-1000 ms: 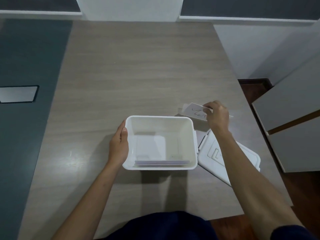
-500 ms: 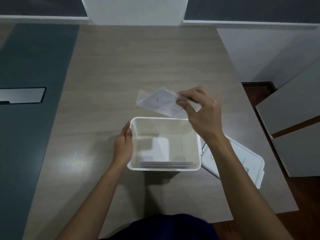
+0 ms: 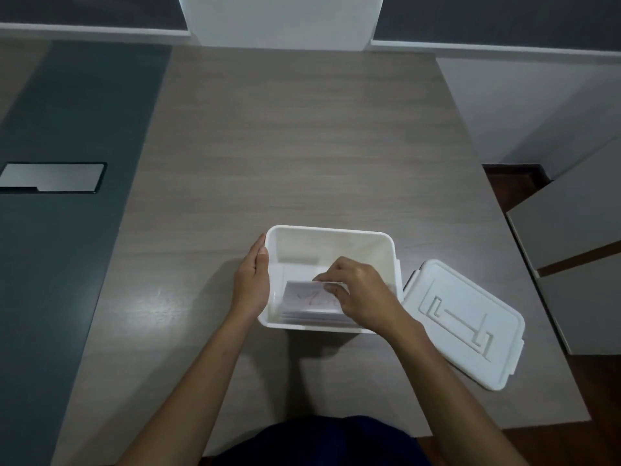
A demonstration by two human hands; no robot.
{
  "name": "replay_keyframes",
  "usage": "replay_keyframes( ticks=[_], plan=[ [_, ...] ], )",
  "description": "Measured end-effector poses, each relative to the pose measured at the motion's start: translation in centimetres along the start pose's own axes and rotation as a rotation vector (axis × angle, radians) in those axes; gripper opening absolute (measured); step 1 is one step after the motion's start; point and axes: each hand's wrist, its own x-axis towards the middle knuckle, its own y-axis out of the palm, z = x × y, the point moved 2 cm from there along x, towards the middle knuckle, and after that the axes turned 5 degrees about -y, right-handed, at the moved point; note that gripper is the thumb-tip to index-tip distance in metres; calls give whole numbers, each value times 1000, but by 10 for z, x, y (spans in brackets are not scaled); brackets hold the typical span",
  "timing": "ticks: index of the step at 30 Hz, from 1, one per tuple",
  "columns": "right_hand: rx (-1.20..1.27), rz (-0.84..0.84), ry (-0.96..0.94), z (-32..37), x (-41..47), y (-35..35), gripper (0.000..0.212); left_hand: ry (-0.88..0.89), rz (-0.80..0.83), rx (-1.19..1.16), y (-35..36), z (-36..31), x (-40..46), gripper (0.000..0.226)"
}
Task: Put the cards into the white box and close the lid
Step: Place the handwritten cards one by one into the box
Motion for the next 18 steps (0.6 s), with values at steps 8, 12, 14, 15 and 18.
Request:
replay_keyframes(
  ticks=[8,12,14,15,18],
  plan=[
    [0,219,48,-3,-9,27,25,3,5,-16,1,-1,-3,41],
    [17,254,58,-5,-11,32,24,-1,8,-8,0,0,-2,41],
    [29,247,63,-6,-12,31,24,-3,7,-9,0,0,-2,41],
    [39,242,68,-6,-12,31,24,-4,8,-7,0,0,-2,41],
    [110,189,94,-8,-14,28,26,-2,8,10,0,-1,-2,41]
  ],
)
